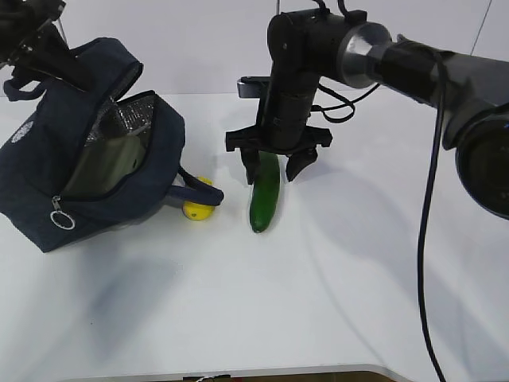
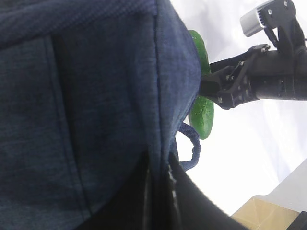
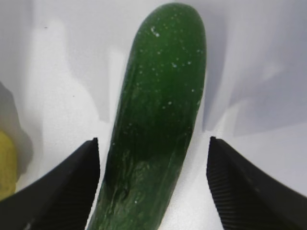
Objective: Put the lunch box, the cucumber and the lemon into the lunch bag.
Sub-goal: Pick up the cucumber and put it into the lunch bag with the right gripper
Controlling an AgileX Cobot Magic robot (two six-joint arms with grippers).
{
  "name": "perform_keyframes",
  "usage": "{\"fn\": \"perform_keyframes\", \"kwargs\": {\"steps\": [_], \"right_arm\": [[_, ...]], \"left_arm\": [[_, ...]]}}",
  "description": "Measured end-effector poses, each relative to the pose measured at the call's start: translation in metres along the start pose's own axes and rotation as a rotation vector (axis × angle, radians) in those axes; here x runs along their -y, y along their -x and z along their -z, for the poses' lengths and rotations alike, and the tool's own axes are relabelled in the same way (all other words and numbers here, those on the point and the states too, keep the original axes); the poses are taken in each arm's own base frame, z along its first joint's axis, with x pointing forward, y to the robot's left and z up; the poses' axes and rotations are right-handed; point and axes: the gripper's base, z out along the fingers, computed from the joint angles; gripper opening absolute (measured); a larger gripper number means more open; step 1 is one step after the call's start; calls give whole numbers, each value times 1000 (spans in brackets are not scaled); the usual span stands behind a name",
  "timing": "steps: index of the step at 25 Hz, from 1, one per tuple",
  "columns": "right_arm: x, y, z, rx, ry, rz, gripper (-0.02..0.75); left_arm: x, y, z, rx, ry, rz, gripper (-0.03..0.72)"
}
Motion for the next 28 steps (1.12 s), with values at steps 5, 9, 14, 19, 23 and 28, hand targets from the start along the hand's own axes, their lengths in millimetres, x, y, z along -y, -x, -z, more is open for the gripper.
{"fn": "perform_keyframes", "kwargs": {"steps": [5,9,14,19,23,28], "right_arm": [[-1,0,0,-2,6,-15,552],[-2,0,0,-5,18,-24,552],[-2,0,0,-5,18,-26,552],[-1,-1,-9,-21,13,-27,552],[-1,-1,-9,-22,16,-28,552],[-1,-1,-9,-22,16,-29,470]], "left_arm": [[0,0,0,0,0,0,-17],[0,0,0,0,0,0,-17],[0,0,0,0,0,0,-17],[0,0,0,0,0,0,-17],[0,0,0,0,0,0,-17],[0,0,0,0,0,0,-17]]}}
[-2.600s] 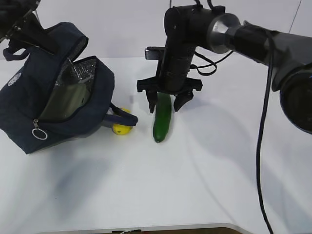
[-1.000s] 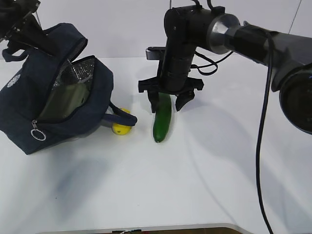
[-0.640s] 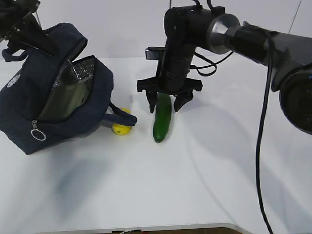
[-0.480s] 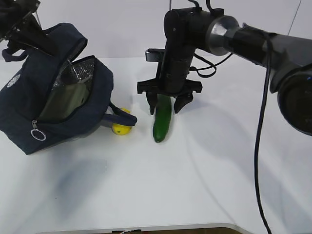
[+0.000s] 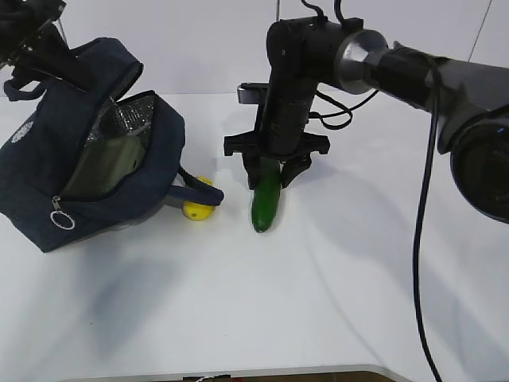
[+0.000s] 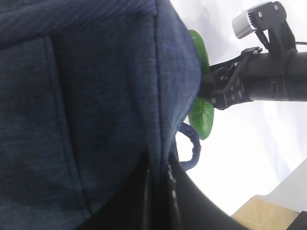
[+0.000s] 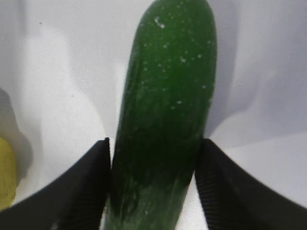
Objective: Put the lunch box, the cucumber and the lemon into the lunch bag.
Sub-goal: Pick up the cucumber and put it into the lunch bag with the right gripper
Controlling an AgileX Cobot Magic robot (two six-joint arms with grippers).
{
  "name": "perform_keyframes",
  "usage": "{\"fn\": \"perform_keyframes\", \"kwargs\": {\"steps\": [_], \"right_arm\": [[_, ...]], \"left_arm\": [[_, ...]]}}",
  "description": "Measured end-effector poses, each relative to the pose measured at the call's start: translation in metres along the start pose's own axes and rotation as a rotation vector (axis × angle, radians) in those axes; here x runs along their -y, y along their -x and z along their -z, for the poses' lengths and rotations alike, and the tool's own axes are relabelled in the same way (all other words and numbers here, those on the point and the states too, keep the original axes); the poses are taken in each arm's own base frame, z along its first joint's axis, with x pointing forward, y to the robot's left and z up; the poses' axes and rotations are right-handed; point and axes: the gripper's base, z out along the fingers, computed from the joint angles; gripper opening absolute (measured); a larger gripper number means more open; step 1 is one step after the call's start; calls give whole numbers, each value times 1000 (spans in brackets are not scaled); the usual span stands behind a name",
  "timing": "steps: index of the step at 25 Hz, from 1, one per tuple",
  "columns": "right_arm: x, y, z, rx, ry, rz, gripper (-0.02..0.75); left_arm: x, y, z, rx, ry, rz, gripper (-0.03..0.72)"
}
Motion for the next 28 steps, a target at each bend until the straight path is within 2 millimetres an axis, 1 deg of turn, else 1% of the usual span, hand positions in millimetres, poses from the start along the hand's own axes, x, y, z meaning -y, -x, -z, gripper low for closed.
{"fn": "perform_keyframes", "kwargs": {"steps": [2,3,5,10,14,19,22,24,28], "right_arm": [[0,0,0,1,-2,1,391],[0,0,0,3,-4,1,368],[1,1,0,5,-13,5,346],[1,2,2,14,-15,7,337],[-3,6,12,45,18,2,337],[-17,14,35,99,149,-12,335],[-24,16,46,118,220,-11,335],[-28,17,50,122,262,-10,335],[-40,14,55,93,399,-8,335]], "left_arm": [[0,0,0,0,0,0,-17],[0,0,0,0,0,0,-17],[0,0,0,0,0,0,-17],[0,0,0,0,0,0,-17],[0,0,0,-1,3,-1,-17],[-1,0,0,-4,11,-4,-17],[-1,0,0,-4,11,-4,-17],[-1,0,0,-4,13,-5,-17],[-1,0,0,-4,13,-5,-17]]}}
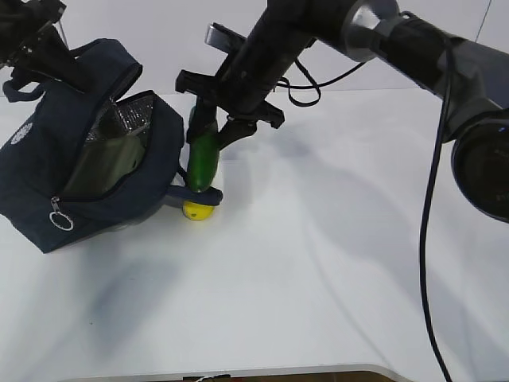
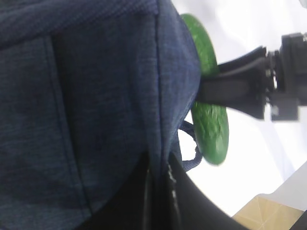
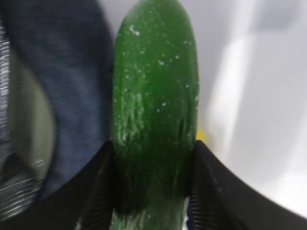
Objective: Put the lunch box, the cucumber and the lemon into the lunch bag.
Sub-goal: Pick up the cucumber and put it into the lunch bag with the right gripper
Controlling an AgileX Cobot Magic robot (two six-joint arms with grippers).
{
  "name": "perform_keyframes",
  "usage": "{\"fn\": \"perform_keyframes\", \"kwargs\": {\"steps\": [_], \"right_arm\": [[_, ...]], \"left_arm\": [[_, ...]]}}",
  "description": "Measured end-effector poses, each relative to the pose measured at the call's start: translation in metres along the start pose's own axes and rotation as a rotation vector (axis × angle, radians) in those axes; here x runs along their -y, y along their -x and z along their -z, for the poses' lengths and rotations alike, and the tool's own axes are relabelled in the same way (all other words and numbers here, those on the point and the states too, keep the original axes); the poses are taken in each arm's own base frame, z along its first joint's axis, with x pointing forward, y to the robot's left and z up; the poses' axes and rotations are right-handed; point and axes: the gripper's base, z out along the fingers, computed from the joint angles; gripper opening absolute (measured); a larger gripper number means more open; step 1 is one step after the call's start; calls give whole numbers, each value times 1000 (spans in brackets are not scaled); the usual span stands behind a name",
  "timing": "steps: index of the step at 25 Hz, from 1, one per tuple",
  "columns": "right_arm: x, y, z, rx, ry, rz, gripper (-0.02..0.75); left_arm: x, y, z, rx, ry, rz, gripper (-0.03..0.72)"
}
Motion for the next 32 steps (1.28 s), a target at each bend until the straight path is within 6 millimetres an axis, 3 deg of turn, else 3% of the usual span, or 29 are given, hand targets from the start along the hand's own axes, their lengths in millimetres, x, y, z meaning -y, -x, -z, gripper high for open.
{"fn": "perform_keyframes", "kwargs": {"steps": [15,32], "right_arm": [[-29,-4,5,-55,326,-33,335],[-35,2,6,28,371,-7,335]], "left_arm": [[0,0,0,0,0,2,-17],[3,1,0,10,-30,21,-17]]}}
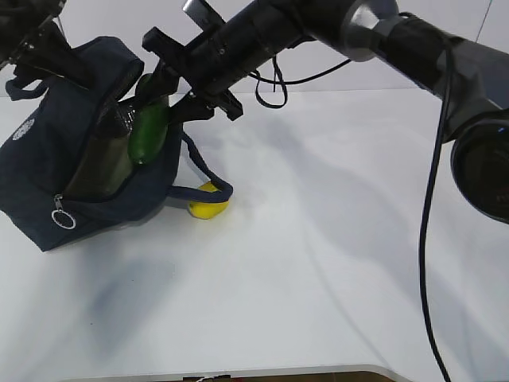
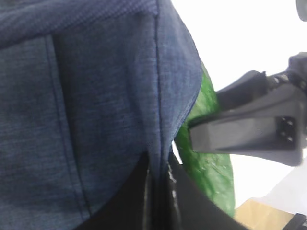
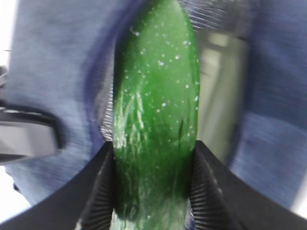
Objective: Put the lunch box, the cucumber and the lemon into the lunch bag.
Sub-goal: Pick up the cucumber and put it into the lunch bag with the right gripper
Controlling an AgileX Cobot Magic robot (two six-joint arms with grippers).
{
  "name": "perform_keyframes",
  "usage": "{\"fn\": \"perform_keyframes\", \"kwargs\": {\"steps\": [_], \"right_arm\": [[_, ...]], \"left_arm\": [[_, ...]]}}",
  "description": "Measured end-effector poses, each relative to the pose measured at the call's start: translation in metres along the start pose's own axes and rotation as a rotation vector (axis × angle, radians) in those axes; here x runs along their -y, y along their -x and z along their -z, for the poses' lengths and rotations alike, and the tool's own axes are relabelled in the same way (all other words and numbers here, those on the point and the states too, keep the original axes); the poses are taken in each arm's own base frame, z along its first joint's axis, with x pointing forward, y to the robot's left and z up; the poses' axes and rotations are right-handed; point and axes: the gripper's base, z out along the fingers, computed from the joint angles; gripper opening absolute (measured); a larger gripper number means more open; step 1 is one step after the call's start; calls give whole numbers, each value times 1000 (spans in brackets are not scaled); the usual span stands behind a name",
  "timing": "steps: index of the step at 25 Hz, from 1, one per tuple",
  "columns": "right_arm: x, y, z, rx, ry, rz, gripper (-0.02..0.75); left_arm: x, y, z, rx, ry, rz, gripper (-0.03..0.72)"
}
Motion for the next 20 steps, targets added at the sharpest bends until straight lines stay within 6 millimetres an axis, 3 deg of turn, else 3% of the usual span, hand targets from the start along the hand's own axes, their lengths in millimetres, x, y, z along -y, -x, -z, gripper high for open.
{"fn": "perform_keyframes", "kwargs": {"steps": [10,20], "right_arm": [[-17,-1,-13,66,45,60,336],[-8,3,-20,106,22,62,371]], "left_arm": [[1,0,0,3,-9,5,-17],[1,0,0,4,-11,6,-17]]}}
